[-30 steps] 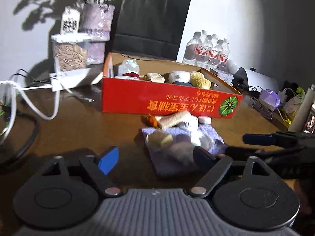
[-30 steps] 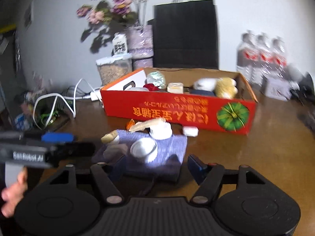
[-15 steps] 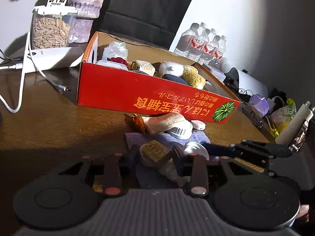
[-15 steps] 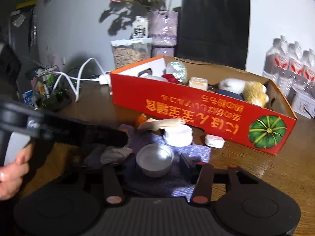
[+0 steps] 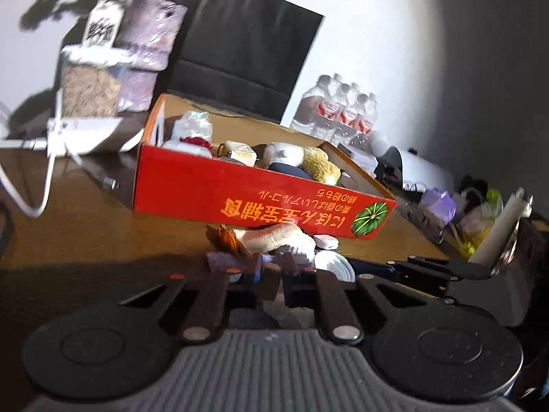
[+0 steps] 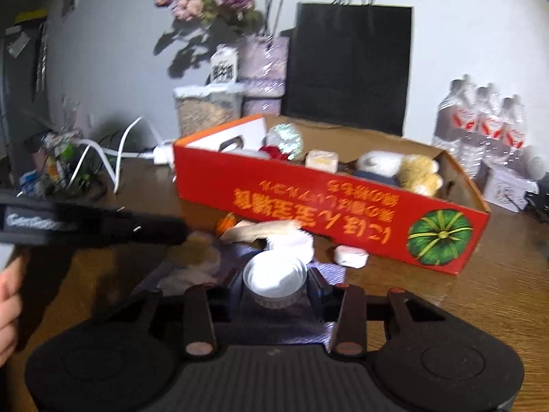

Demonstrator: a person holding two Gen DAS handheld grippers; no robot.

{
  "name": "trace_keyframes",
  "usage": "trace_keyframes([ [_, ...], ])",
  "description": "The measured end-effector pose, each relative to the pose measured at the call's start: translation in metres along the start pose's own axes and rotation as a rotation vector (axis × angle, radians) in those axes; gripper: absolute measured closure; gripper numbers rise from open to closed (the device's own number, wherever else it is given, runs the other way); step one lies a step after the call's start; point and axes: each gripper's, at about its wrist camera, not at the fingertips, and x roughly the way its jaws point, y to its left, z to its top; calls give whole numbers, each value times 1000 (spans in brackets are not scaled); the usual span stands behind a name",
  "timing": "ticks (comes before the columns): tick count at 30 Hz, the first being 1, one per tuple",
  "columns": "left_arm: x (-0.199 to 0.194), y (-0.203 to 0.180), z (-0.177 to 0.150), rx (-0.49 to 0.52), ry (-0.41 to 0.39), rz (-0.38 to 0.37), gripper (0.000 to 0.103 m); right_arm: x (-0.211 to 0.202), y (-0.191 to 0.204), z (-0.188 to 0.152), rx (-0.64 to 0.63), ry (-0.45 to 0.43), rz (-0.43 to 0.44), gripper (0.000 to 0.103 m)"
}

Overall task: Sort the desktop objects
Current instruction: 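Grasp the beige block with the left tool while the right tool grasps the small white bowl, then carry the block and bowl over the box and open both tools inside it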

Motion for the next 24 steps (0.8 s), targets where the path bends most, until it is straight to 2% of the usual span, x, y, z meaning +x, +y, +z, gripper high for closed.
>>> trace_keyframes([
  [2,-13,-3,-4,-41,-33,7,91,-9,-4,0,27,-29,-37,64],
  [6,-43,-10,-10,-103,-83,-1,91,-35,-9,-3,112,-80,-40,64],
  [10,-65,-29,-17,-32,-86,33,91,-56,-2,-15,138,-84,-14,64],
  [14,-70,-37,-29,-45,-29,-5,91,-72,4,-28,138,-73,-9,64],
  [19,-75,-48,-40,-9,-24,-9,91,-87,-5,-36,174,-65,-36,64],
  [24,-74,-47,-30,-1,-51,1,91,-93,-19,-28,188,-96,-73,64],
])
